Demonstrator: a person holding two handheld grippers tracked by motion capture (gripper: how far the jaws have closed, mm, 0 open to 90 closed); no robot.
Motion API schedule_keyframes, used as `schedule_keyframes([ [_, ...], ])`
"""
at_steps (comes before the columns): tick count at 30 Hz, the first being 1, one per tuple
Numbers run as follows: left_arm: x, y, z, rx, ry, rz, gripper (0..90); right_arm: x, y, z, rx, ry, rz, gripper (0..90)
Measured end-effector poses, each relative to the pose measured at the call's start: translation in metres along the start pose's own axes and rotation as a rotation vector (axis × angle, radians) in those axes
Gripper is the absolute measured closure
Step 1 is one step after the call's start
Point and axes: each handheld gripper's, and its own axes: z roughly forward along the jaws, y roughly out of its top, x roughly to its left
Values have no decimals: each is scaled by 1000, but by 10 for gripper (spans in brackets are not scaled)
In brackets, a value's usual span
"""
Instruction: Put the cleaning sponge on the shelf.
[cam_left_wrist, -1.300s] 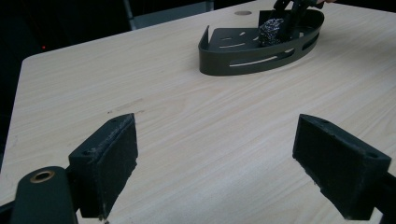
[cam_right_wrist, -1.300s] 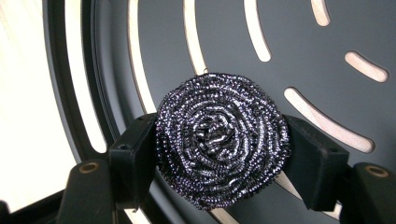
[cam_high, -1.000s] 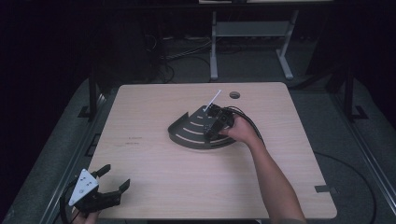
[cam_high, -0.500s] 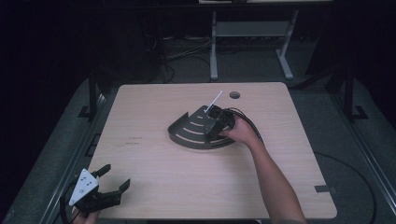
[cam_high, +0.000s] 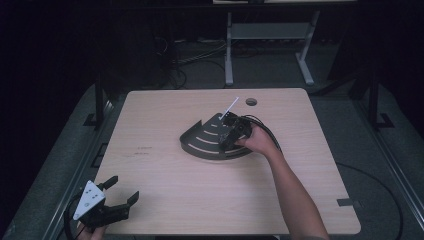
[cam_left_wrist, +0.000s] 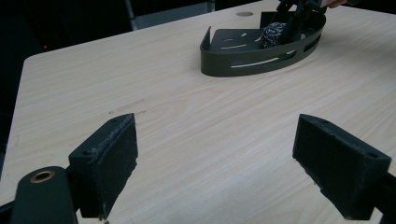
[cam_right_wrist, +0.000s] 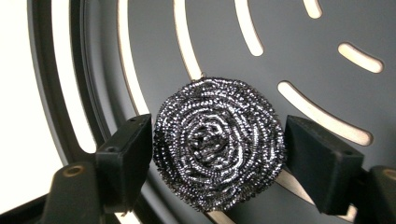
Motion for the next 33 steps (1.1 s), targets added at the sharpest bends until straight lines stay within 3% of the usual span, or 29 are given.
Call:
schedule_keyframes([
  [25, -1, 0, 2, 3, -2, 9, 133, 5, 0, -17, -48, 5, -11, 185],
  [33, -2, 1, 2, 6, -6, 13, 133, 9, -3, -33, -74, -2, -15, 186],
])
